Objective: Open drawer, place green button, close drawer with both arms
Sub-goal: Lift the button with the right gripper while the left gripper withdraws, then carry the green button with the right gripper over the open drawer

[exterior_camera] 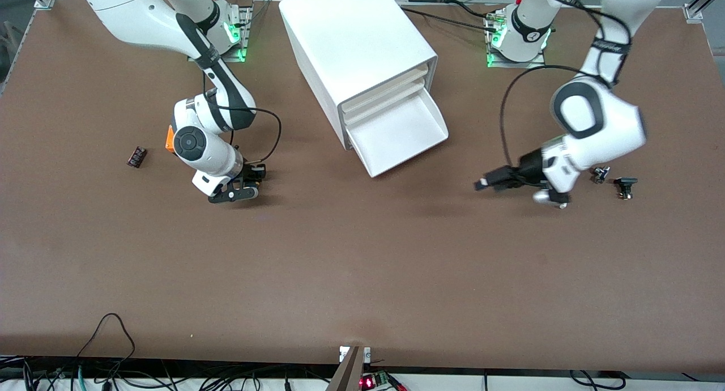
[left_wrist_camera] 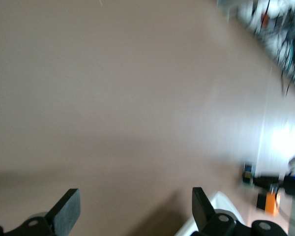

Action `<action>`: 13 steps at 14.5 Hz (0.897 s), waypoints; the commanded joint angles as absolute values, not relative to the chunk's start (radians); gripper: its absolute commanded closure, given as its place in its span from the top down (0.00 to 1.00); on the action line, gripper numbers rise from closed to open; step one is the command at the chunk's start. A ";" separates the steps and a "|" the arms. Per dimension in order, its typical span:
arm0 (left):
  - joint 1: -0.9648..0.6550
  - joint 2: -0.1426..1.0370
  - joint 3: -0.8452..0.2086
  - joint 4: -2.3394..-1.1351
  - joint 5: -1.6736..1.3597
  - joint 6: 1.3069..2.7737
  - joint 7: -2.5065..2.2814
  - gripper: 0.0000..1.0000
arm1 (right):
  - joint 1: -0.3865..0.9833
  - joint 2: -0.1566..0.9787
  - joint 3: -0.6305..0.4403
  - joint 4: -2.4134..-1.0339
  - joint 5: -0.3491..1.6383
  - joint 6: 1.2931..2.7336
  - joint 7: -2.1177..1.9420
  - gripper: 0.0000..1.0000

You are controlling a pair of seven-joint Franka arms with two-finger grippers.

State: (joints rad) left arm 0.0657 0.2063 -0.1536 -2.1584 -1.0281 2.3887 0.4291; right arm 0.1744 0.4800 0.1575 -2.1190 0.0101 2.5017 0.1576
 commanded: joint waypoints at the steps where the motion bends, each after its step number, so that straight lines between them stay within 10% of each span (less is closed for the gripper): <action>1: 0.071 0.117 -0.030 -2.128 -0.872 2.288 0.417 1.00 | 0.173 0.489 0.161 -2.102 -0.008 2.507 0.178 0.29; 13: 0.040 0.075 0.035 -1.560 -0.059 1.610 0.093 1.00 | 0.173 0.439 0.215 -1.846 -0.011 2.298 0.078 0.30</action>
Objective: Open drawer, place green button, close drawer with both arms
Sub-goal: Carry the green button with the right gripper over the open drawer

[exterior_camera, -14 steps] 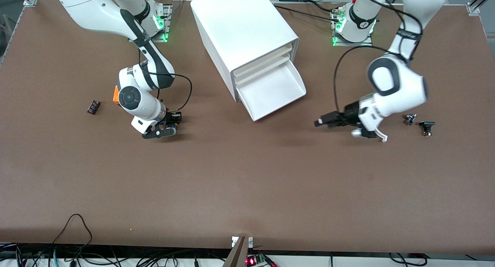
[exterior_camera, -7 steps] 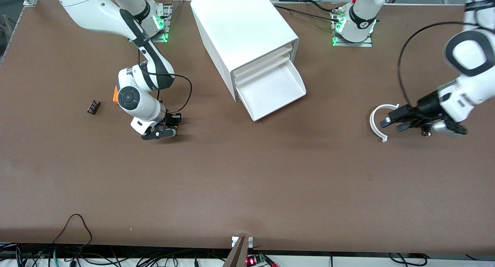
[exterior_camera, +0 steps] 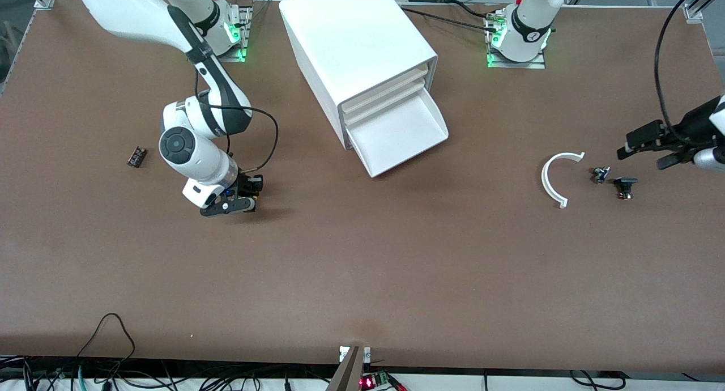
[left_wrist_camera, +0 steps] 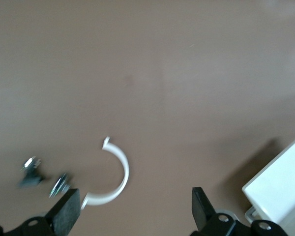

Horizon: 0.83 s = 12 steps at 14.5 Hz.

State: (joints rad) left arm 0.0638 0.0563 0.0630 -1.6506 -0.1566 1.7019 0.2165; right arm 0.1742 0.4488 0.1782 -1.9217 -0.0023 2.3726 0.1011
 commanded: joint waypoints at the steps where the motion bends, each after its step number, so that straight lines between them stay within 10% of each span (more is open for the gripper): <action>1: 0.037 0.075 0.022 -1.549 -0.016 1.599 0.060 1.00 | 0.173 0.440 0.236 -1.818 -0.011 2.281 0.062 0.30; 12: 0.034 0.075 -0.014 -1.548 0.035 1.598 -0.011 1.00 | 0.294 0.463 0.446 -1.632 -0.127 2.269 -0.219 0.31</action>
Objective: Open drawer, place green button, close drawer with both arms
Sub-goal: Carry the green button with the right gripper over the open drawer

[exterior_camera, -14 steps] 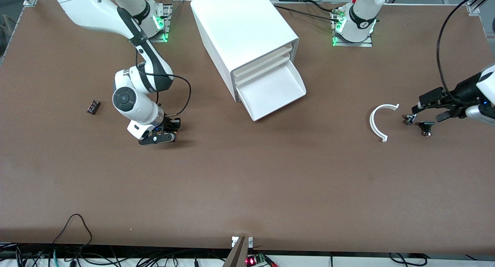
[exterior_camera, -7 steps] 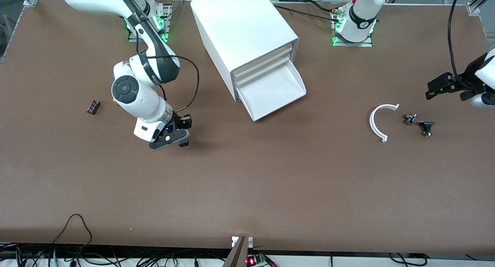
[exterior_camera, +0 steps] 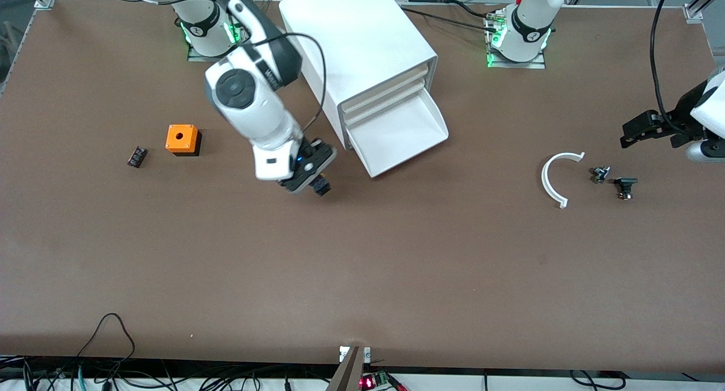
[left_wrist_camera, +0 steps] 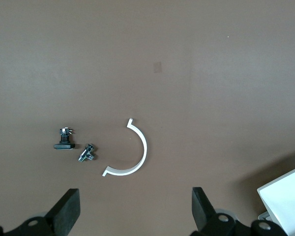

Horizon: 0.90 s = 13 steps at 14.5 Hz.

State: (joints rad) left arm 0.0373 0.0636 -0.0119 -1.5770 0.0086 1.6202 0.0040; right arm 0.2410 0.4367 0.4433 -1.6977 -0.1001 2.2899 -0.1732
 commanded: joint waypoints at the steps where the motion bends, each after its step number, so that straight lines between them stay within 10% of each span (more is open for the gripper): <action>1: 0.034 0.075 -0.014 -1.548 0.035 1.598 -0.011 1.00 | 0.329 0.489 0.446 -1.588 -0.127 2.269 -0.228 0.31; 13: 0.034 0.063 -0.020 -1.549 0.037 1.601 -0.011 1.00 | 0.581 0.629 0.442 -1.373 -0.259 1.975 -0.667 0.31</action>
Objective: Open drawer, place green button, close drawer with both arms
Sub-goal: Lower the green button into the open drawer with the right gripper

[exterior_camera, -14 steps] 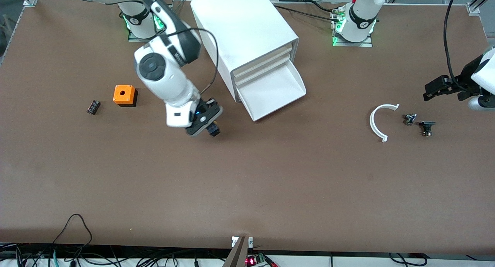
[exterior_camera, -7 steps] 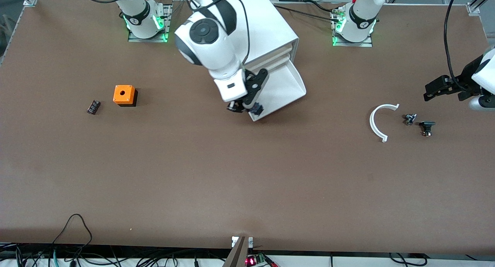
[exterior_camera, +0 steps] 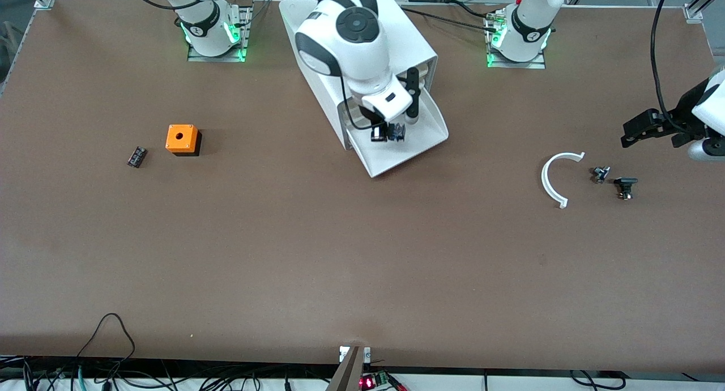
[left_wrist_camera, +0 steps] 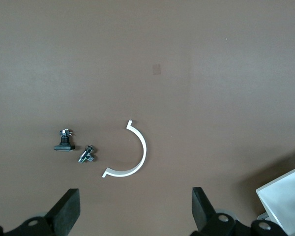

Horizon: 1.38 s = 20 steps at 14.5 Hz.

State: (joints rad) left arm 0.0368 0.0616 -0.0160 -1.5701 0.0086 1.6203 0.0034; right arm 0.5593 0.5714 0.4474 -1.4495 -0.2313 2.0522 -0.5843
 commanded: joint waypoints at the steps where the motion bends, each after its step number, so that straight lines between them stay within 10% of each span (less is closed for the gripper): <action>1: 0.034 0.061 -0.021 -1.549 0.037 1.601 -0.011 1.00 | 0.583 0.649 0.442 -1.361 -0.261 1.967 -0.689 0.31; 20: 0.035 0.061 -0.020 -1.555 0.023 1.608 0.003 1.00 | 0.726 0.814 0.384 -1.281 -0.347 1.990 -0.729 0.34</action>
State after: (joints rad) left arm 0.0367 0.0614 -0.0169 -1.5693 0.0086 1.6203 0.0035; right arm 0.7111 0.7962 0.3906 -1.3004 -0.3297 2.0092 -0.7135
